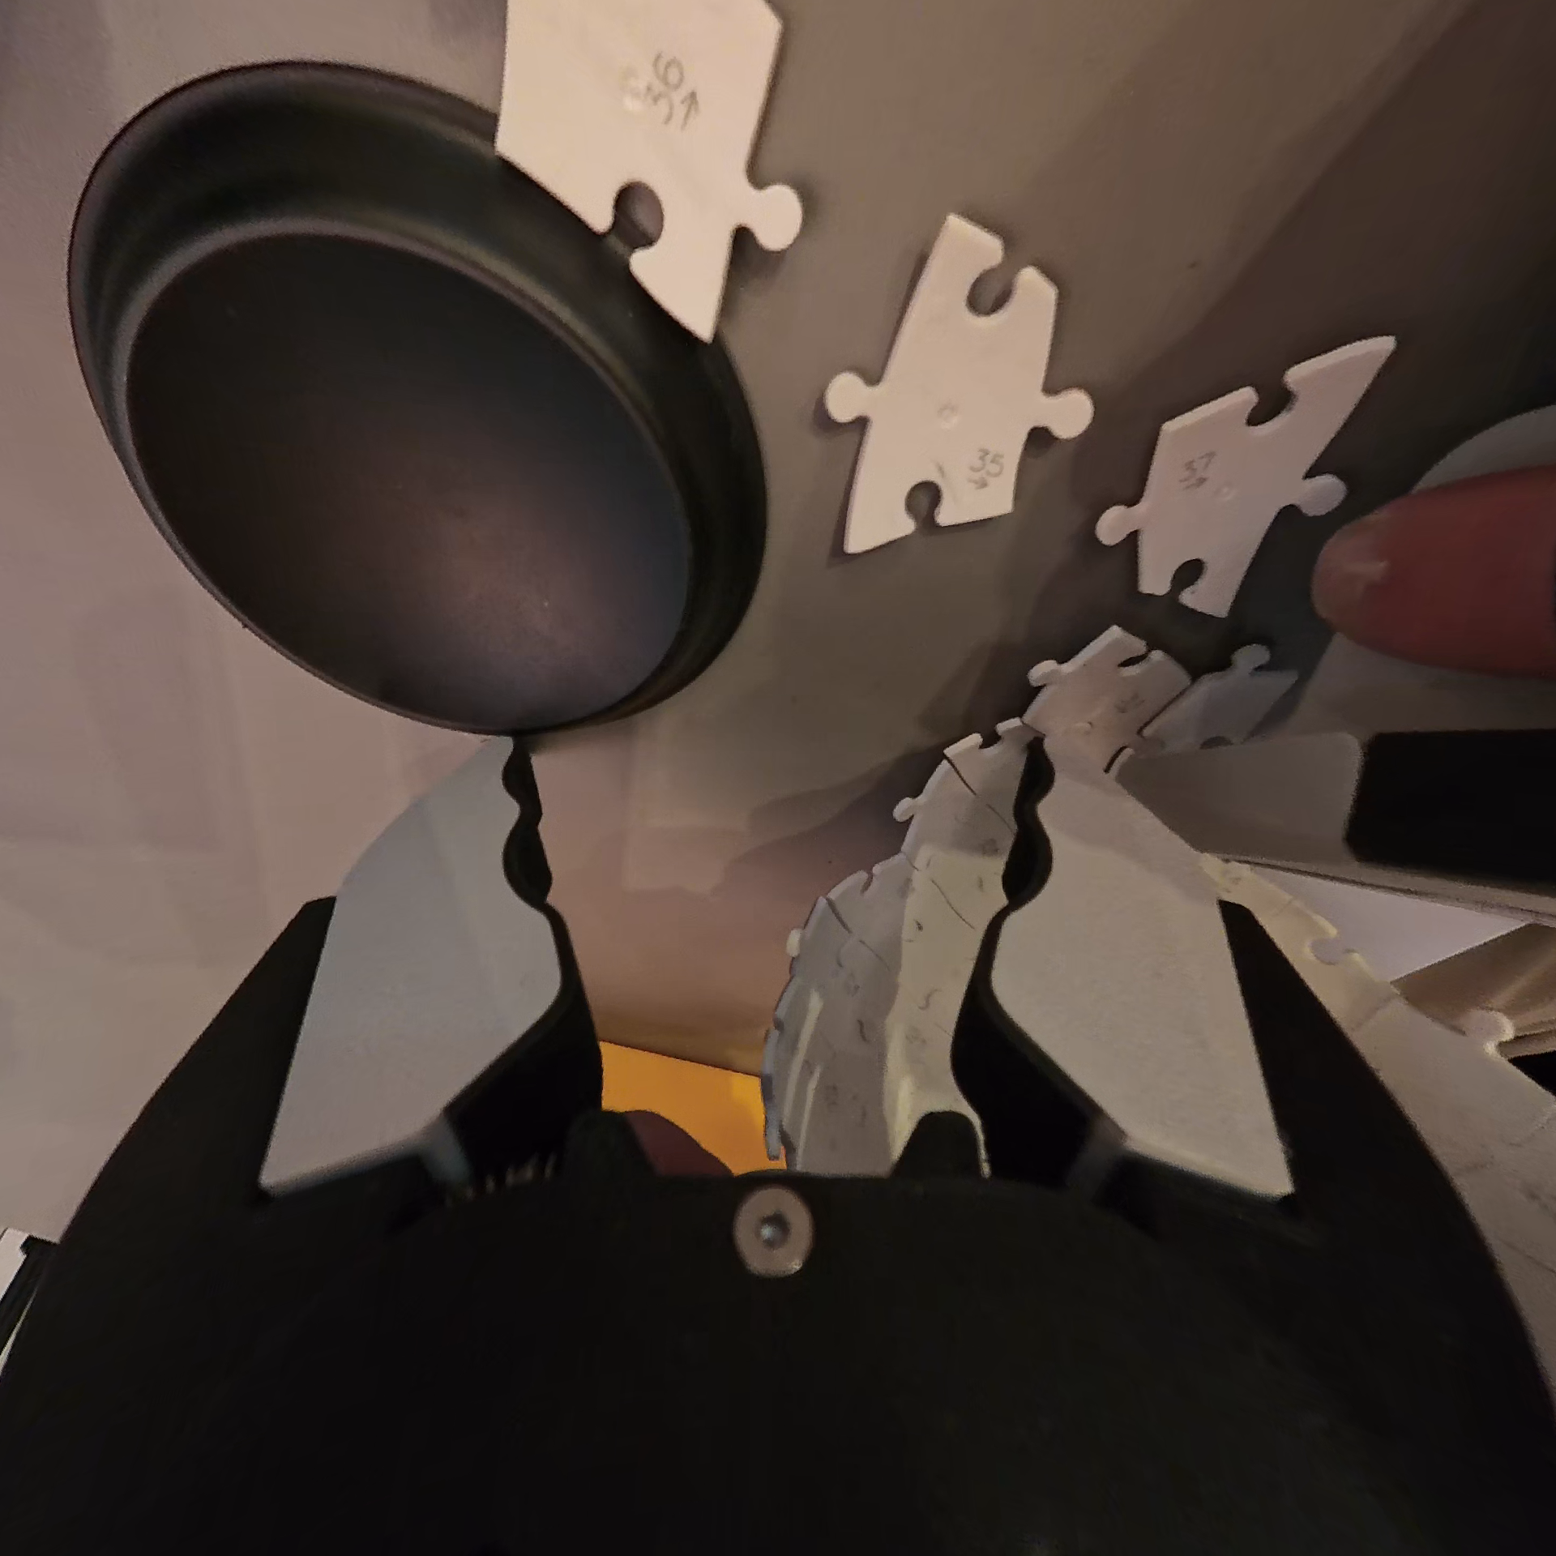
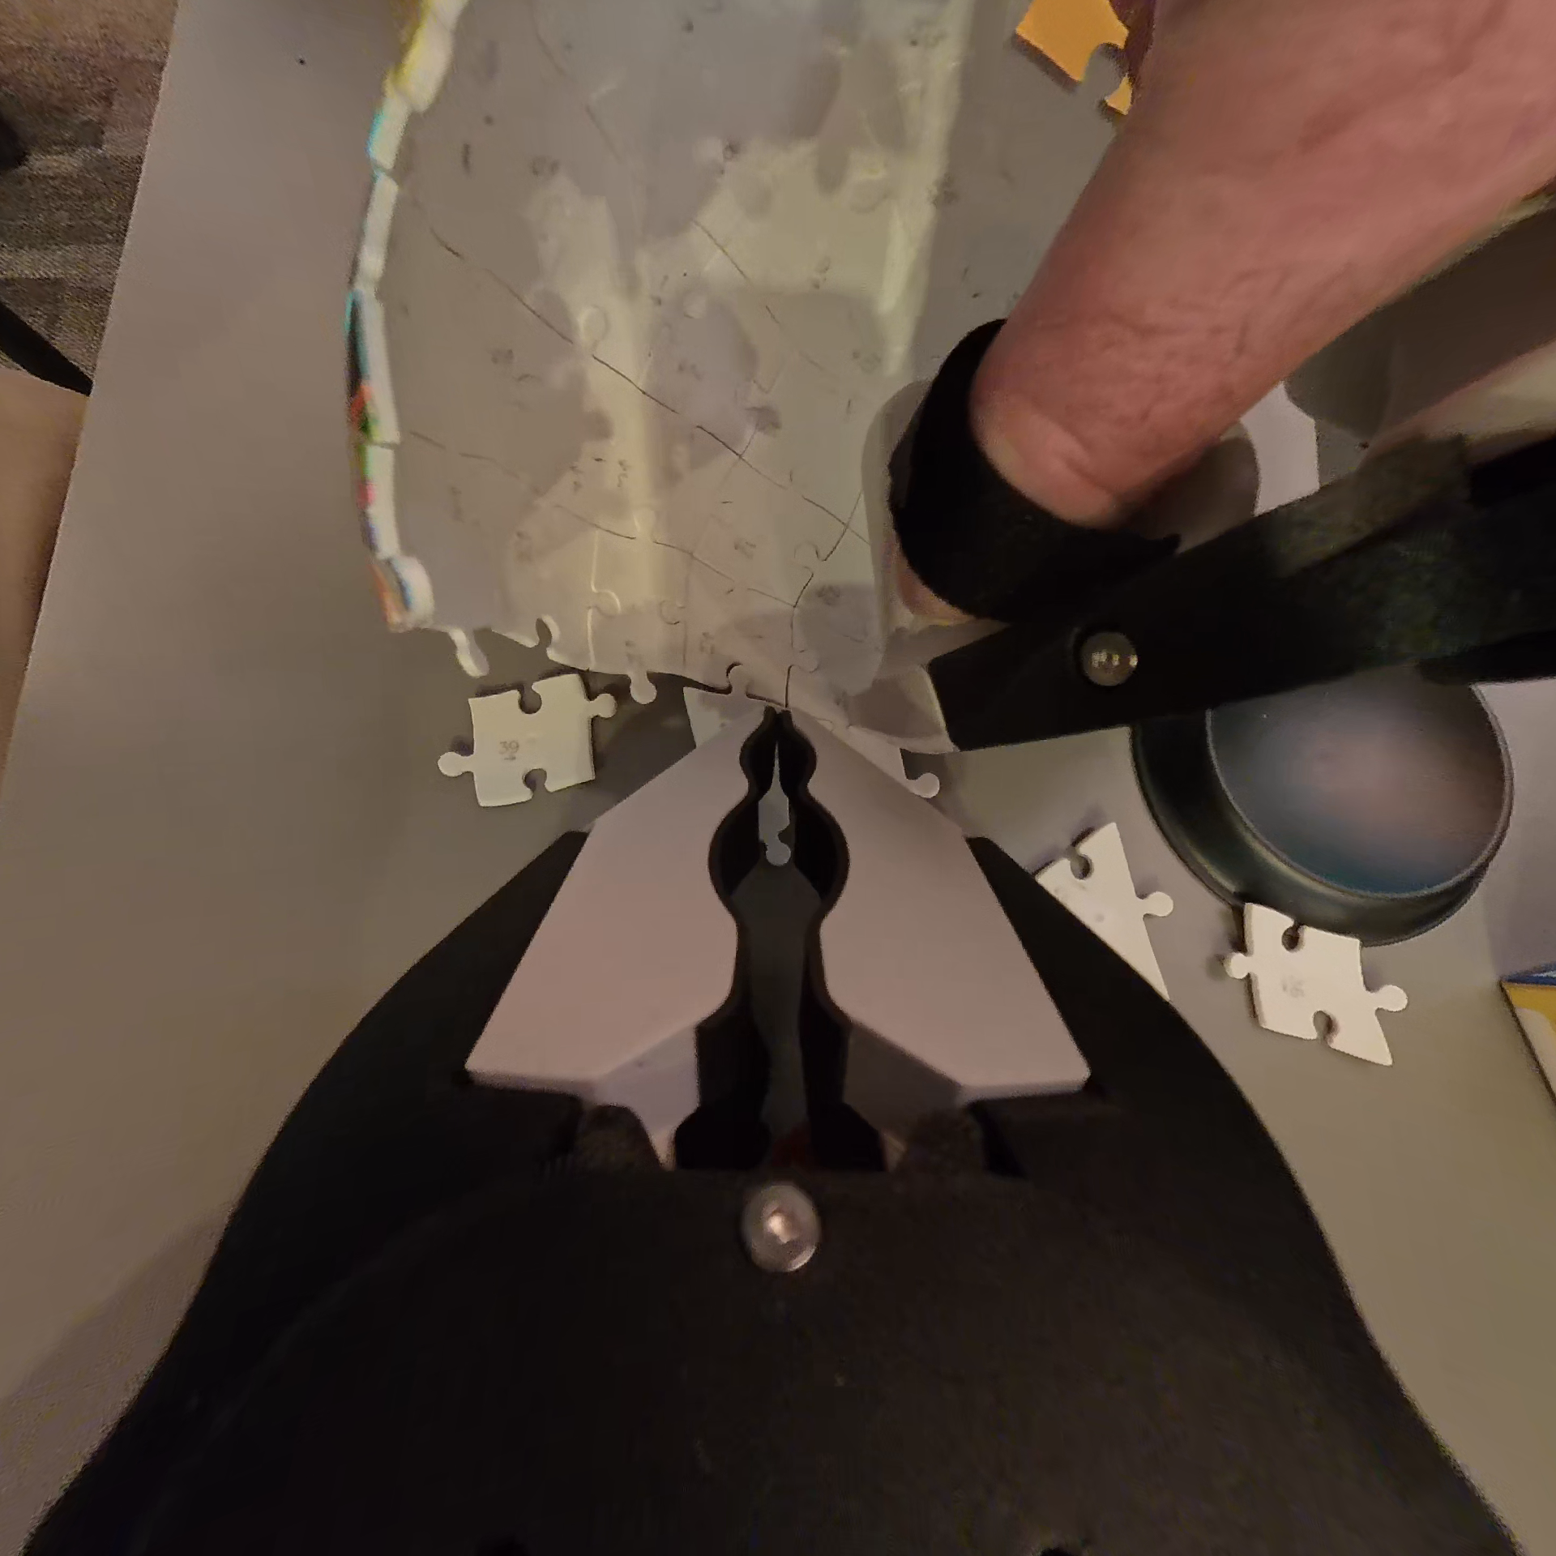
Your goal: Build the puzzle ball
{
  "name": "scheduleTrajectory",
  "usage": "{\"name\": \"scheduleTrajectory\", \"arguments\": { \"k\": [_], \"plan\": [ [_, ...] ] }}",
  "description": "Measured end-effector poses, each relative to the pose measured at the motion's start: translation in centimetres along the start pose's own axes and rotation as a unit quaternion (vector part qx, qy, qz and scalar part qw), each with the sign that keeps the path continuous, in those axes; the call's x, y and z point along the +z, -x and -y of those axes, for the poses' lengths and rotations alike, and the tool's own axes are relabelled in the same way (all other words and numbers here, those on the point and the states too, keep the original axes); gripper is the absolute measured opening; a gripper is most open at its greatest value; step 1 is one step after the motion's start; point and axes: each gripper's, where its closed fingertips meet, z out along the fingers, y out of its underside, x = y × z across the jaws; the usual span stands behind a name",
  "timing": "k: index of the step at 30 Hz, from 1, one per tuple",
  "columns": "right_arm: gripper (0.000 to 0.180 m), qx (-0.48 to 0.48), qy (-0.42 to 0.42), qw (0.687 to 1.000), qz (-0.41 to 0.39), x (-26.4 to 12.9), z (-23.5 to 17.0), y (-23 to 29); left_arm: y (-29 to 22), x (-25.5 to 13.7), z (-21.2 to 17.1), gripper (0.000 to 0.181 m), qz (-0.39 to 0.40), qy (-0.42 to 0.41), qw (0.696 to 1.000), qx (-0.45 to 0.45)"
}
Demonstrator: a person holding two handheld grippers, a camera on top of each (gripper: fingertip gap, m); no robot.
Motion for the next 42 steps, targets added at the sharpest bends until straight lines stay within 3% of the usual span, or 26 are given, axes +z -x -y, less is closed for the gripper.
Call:
{"name": "scheduleTrajectory", "arguments": {
  "k": [28, 37, 42],
  "plan": [
    [0.000, 0.000, 0.013, 1.000, 0.002, 0.2, -0.3, -0.1, 0.6, -1.5, 0.1, 0.101, -0.016, -0.042, 0.998, -0.043],
    [0.000, 0.001, 0.014, 1.000, -0.004, 0.2, -0.3, -0.2, 0.7, -5.8, -2.3, 0.097, -0.018, -0.136, 0.985, -0.104],
    [0.000, 0.001, 0.016, 1.000, -0.006, 0.2, -0.3, -0.3, 1.0, -8.7, -4.7, 0.095, -0.029, -0.244, 0.952, -0.181]
  ]
}}
